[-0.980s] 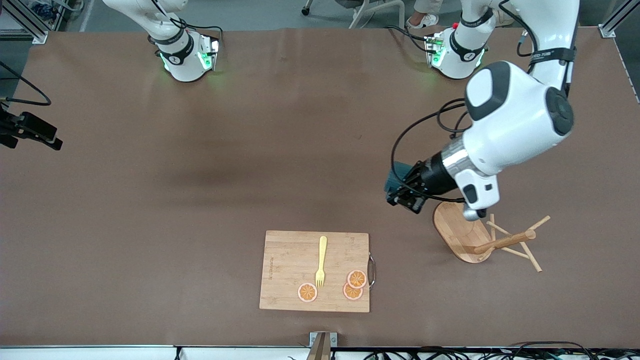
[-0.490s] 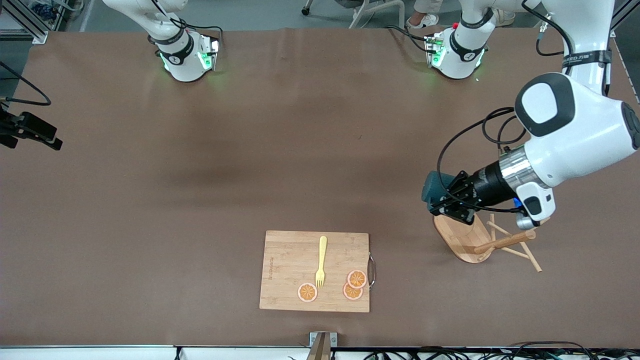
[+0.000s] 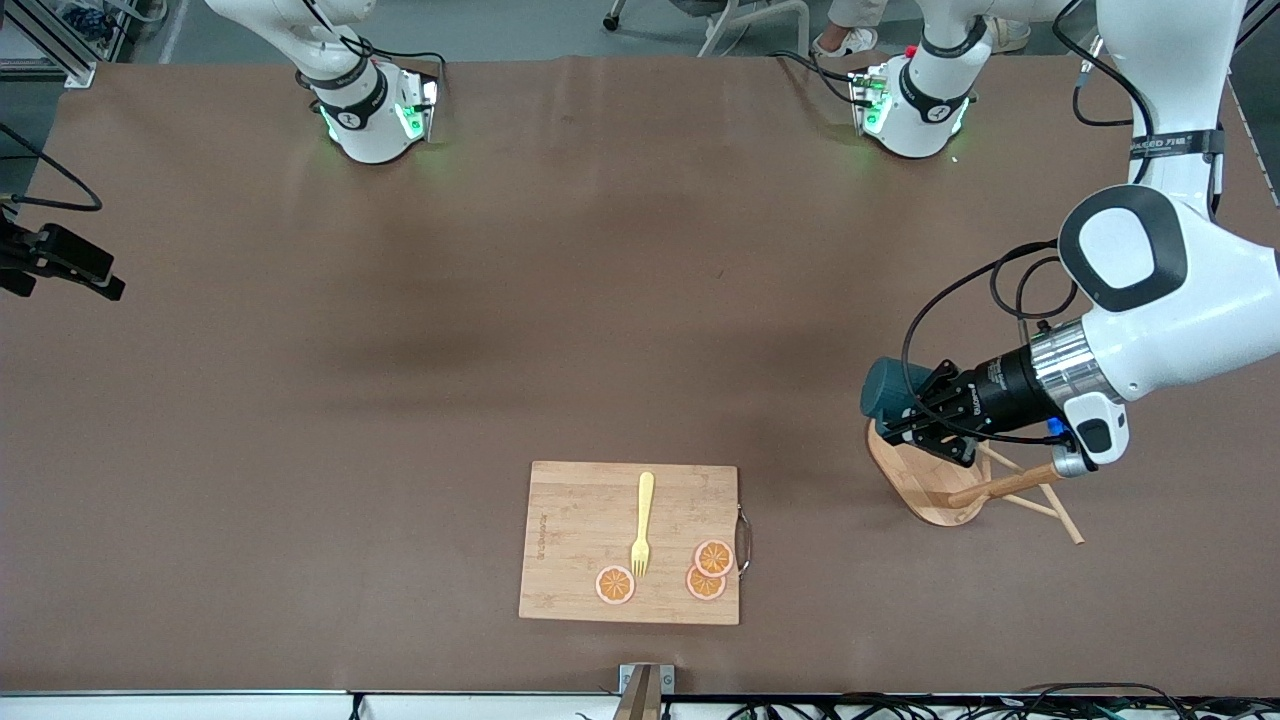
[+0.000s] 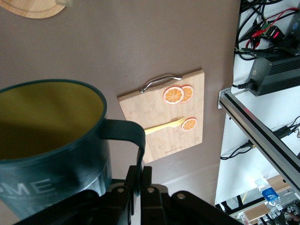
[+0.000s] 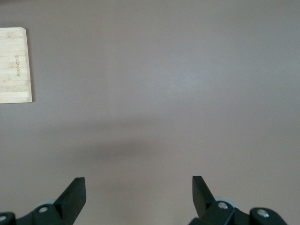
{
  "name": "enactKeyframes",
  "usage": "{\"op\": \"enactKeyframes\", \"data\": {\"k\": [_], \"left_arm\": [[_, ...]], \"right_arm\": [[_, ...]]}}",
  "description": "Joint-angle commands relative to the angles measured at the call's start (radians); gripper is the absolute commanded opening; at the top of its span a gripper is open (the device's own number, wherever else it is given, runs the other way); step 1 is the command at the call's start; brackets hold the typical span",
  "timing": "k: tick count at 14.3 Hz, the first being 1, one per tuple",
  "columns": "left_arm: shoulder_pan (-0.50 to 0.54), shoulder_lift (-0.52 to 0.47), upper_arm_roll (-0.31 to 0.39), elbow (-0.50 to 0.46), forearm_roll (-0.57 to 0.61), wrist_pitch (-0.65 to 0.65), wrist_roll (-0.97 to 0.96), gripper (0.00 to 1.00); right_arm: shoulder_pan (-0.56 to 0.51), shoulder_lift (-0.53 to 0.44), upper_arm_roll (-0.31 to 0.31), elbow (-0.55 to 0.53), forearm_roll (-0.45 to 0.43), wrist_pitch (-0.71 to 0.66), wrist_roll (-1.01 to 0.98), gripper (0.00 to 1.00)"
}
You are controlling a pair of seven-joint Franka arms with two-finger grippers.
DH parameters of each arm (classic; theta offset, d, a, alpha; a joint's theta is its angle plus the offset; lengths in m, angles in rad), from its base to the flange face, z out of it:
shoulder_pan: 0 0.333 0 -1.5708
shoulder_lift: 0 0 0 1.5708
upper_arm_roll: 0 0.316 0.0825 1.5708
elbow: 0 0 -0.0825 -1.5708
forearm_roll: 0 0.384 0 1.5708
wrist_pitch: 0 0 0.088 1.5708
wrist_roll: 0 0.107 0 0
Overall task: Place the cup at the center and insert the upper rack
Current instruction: 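Lower the mug's handle onto a stand peg with the left gripper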
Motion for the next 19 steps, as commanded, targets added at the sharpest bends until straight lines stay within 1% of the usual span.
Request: {"op": "enactKeyframes", "data": {"k": [1,4,11,14,19], "left_arm": [[0.033,-0.005,-0.004,-0.005,-0.027,-0.037,0.062,0.0],[0.054,0.01,-0.004,0.003,-0.056,-0.037,0.1,0.0],[0.069,0.035,-0.003,0.004,-0.058,-0.037,0.146,0.0],[0.094,0.044,-0.003,0.009,-0.058,-0.037,0.172,0.0],[0.111,0.084,-0.003,0.057,-0.056,-0.037,0.229,0.0]], "right_arm": [[-0.005,-0.017,0.004,-0.012,-0.004,0.001,-0.005,1.0],[-0.003,-0.017,0.004,-0.012,-0.004,0.001,-0.003,1.0],[-0.003,-0.016,0.004,-0.012,-0.001,0.001,-0.003,1.0],[-0.003,-0.017,0.004,-0.012,-0.001,0.002,-0.003,1.0],[-0.003,-0.017,0.004,-0.012,0.0,0.001,-0.003,1.0]]}}
